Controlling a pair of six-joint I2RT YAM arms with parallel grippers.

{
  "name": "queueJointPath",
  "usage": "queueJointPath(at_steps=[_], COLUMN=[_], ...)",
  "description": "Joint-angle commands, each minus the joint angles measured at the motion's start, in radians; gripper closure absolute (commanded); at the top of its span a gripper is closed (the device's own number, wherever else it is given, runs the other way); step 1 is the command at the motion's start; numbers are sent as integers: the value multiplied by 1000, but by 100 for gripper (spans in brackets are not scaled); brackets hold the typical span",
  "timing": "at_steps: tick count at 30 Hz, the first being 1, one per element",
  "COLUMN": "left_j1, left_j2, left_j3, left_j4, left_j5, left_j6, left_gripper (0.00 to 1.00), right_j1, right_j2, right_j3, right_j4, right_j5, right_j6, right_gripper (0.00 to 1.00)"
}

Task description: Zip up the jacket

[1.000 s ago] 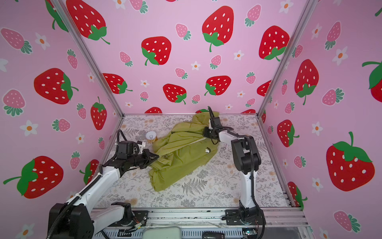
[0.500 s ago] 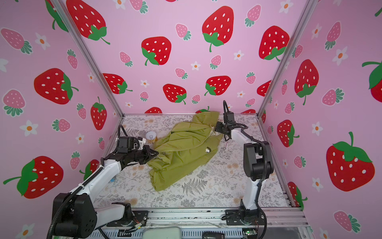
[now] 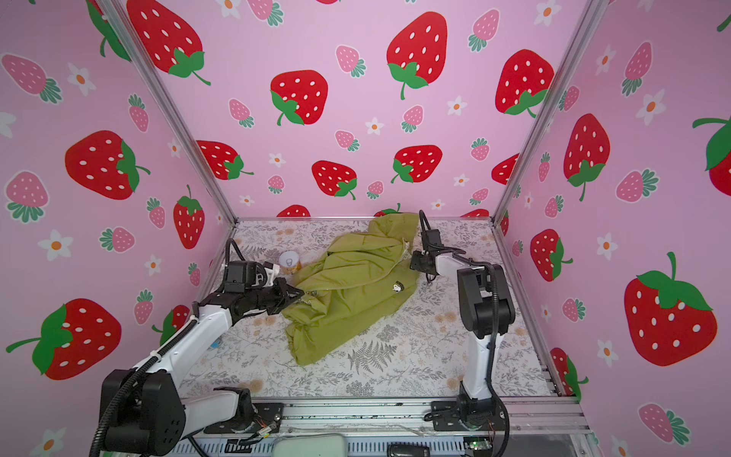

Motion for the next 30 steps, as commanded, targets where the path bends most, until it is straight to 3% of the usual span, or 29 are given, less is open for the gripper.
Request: queueJointPath(at_steps=[1,6,10,18,30], left_j1=[8,25,65,132,150], left_j2=[-7,-10,-33,-34,27], left_j3=[28,40,54,128,233], left_j4=[-6,-64,-152,-297,-381], left_j5=[19,18,-2,-66,-104], left_j6=[19,57,111,239,363], left_gripper=[100,100,100,100,100], right_j1=[12,11,-1,-29,-55], right_j2=[32,27,-11,-1,79], right_j3=[29,31,50,138,185], right_j4=[1,15,30,28,36], right_j5=[-17,-19,-25,-65,-125], right_j6=[8,16,31,65,125], right_gripper=[47,73,100,100,100])
